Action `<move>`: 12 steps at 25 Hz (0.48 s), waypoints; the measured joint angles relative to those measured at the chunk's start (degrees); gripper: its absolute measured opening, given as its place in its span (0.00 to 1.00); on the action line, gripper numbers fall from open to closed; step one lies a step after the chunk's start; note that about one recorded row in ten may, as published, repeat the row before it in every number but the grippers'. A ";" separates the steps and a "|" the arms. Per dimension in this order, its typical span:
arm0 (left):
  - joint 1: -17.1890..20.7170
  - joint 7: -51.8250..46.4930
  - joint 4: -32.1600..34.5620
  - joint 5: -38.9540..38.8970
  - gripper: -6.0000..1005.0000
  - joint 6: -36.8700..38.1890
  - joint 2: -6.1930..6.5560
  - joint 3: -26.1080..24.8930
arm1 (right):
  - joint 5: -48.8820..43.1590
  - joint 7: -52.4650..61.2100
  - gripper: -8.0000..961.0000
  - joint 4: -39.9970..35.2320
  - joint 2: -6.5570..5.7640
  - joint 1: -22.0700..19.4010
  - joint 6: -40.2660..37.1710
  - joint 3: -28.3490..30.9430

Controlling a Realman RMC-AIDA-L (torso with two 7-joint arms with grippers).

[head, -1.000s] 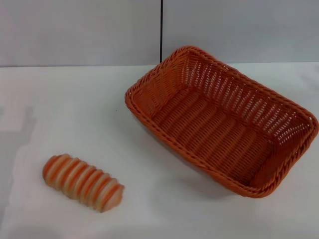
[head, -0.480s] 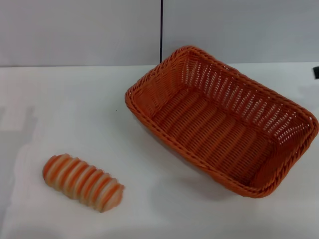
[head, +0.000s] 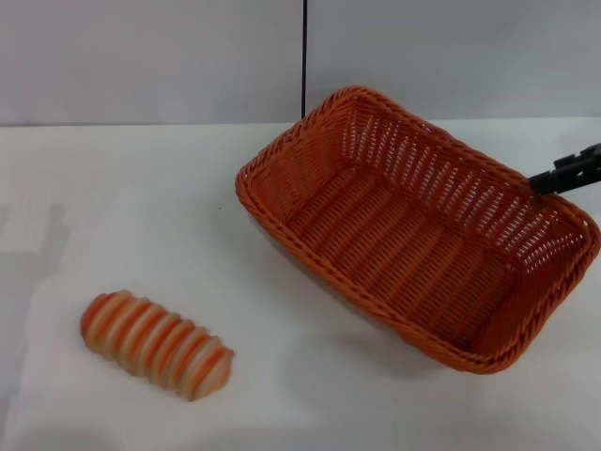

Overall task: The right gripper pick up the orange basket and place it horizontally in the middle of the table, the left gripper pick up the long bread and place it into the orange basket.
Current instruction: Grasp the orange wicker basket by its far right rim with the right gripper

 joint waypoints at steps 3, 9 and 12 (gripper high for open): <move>0.05 0.00 -0.27 -0.02 0.83 -0.06 0.00 0.00 | -0.61 -0.01 0.64 0.32 0.71 0.22 -0.48 -0.37; 0.07 0.00 -0.43 -0.01 0.83 -0.38 0.00 -0.01 | -1.70 -0.03 0.60 3.40 1.29 0.89 -2.92 -2.46; 0.14 0.00 -0.46 -0.08 0.83 -0.48 0.00 -0.01 | -2.78 -0.33 0.58 4.41 1.72 1.21 -4.07 -2.64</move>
